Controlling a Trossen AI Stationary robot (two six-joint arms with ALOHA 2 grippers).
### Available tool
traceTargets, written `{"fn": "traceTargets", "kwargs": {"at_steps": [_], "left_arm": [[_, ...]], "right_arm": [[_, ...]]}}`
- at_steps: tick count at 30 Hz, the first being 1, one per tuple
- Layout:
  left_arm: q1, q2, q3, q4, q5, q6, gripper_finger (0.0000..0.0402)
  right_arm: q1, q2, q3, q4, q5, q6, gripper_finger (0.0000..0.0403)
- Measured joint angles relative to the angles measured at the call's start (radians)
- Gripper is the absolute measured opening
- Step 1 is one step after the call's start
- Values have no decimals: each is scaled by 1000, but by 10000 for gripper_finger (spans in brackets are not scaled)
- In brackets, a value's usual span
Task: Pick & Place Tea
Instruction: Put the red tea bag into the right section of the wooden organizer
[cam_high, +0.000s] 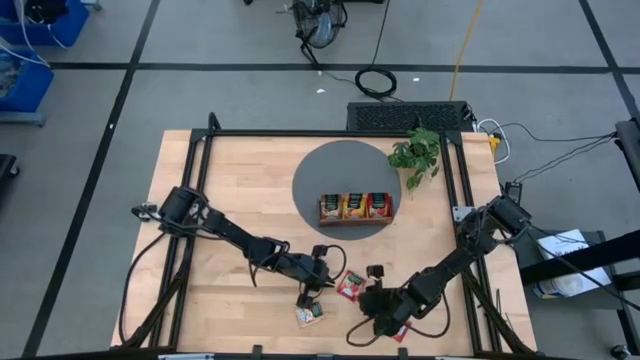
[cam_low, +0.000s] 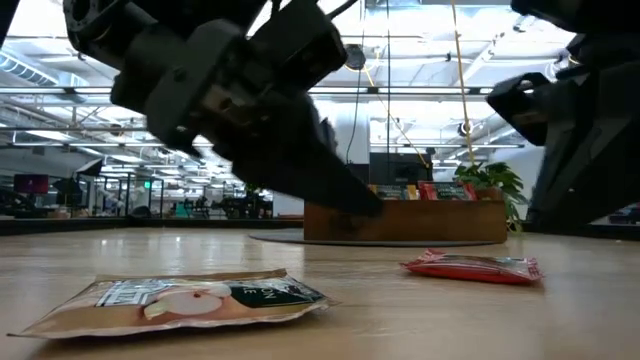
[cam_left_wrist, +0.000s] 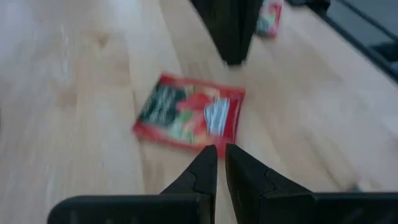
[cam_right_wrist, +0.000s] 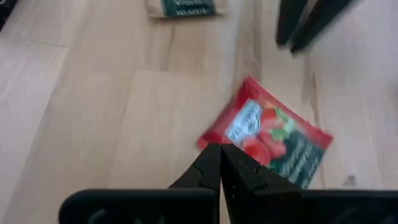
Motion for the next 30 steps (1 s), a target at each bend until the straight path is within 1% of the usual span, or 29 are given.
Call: {"fn": "traceTargets", "kwargs": {"at_steps": [3, 4, 8, 12, 16, 20, 23, 26, 30], "left_arm": [[4, 1, 11, 5, -20, 12, 37], [6, 0, 13, 8, -31, 13, 37], [24, 0, 16, 6, -128, -23, 37], [47, 0, 16, -34, -107, -70, 37], [47, 0, 16, -43, -91, -78, 37], [47, 0, 16, -60, -89, -79, 37], [47, 0, 16, -71, -89, -100, 37], [47, 0, 16, -81, -89, -131, 37], [55, 0, 16, -84, -87, -216, 37]], "right_arm": [[2, 1, -2, -67, -50, 83, 0], [2, 1, -8, -71, -52, 103, 0], [-21, 0, -44, -73, -45, 129, 0], [-61, -4, -74, -61, -21, 129, 0], [-108, -5, -101, -56, 28, 120, 0], [-138, -5, -109, -40, 37, 116, 0], [-138, -19, -112, -26, 46, 87, 0], [-117, -48, -118, -8, 91, 60, 0], [-79, -78, -111, 125, 106, -1, 0]]}}
